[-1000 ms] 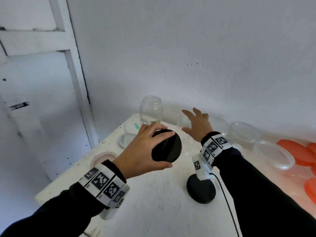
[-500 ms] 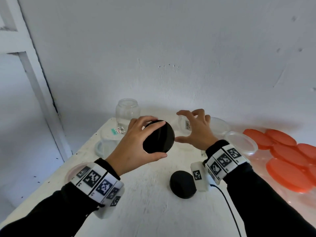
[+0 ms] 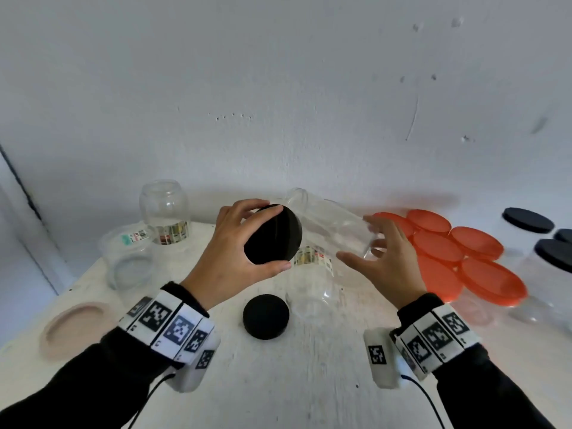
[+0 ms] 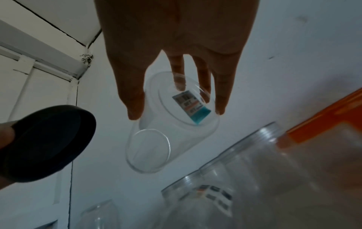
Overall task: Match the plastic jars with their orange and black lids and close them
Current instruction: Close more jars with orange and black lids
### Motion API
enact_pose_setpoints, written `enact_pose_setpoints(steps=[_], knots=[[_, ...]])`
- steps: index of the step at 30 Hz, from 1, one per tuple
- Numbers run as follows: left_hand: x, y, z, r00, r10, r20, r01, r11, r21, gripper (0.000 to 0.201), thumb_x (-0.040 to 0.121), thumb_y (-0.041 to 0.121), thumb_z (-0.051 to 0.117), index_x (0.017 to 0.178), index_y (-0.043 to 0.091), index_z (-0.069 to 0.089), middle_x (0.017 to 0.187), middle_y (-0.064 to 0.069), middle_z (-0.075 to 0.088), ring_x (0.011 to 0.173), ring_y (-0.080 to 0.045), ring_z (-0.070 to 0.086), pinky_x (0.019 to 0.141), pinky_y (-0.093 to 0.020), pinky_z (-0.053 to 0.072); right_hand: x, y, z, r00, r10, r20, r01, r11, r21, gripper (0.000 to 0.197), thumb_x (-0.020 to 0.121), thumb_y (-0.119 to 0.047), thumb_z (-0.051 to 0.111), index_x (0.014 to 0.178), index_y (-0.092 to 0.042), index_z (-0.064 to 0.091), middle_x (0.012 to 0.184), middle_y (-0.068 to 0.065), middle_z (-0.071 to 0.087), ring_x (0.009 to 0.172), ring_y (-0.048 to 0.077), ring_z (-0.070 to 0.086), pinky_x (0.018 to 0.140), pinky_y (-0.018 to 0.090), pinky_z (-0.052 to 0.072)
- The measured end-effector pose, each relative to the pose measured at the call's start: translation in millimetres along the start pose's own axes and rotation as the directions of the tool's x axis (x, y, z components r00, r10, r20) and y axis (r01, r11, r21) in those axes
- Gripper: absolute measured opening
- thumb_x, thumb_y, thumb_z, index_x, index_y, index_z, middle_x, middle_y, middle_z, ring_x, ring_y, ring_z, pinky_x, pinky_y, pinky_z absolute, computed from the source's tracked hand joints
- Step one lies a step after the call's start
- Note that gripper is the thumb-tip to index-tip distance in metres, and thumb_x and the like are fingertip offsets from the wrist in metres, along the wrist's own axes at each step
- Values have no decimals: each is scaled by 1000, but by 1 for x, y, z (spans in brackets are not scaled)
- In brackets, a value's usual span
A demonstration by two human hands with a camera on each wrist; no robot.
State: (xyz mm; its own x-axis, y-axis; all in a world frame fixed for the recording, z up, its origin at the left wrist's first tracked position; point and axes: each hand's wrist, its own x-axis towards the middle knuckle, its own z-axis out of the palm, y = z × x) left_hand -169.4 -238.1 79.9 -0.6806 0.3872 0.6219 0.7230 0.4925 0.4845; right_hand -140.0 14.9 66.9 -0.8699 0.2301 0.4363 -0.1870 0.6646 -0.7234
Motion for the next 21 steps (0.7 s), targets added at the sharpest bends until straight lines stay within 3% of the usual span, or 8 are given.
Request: enact_pose_setpoints(steps=[4, 8, 14, 18, 21], knots=[[2, 19, 18, 1000, 16, 17, -16, 1000, 10, 76, 63, 60, 61, 131, 30, 46, 131, 10, 39, 116, -9, 33, 95, 0, 21, -22, 22, -21, 995, 83, 57, -87, 994, 68, 68, 61, -28, 85, 114, -15, 45, 111, 0, 53, 103, 15, 53, 81, 25, 48], [2, 35, 36, 999, 30, 18, -30, 1000, 5, 76, 63, 60, 61, 131, 30, 46, 131, 11, 40, 116, -9, 33, 96, -2, 22, -41, 46, -35, 972, 191, 140, -206, 973, 104, 66, 60, -18, 86, 105, -16, 38, 109, 0, 51, 102, 16, 52, 74, 22, 44], [-1, 56, 59, 999, 24, 26, -23, 1000, -16, 76, 63, 61, 61, 131, 31, 47, 130, 11, 40, 117, -6, 32, 97, -3, 23, -62, 74, -48, 937, 226, 267, -226, 974, -34, 81, 59, -22, 86, 126, -16, 41, 116, 1, 43, 100, 15, 49, 67, 14, 41], [-2, 65, 71, 999, 19, 37, -18, 1000, -14, 77, 63, 61, 61, 131, 29, 47, 131, 9, 41, 117, -9, 33, 96, -10, 27, -70, 89, -55, 918, 244, 311, -246, 969, -33, 81, 56, -28, 87, 124, -15, 44, 111, -2, 48, 99, 15, 53, 78, 24, 48], [-1, 70, 78, 999, 10, 50, -9, 1000, -25, 77, 63, 61, 61, 132, 28, 47, 131, 8, 41, 118, -10, 33, 98, -16, 28, -74, 97, -59, 915, 232, 330, -227, 972, -55, 78, 58, -31, 87, 123, -16, 47, 110, -4, 53, 102, 13, 51, 76, 16, 41]])
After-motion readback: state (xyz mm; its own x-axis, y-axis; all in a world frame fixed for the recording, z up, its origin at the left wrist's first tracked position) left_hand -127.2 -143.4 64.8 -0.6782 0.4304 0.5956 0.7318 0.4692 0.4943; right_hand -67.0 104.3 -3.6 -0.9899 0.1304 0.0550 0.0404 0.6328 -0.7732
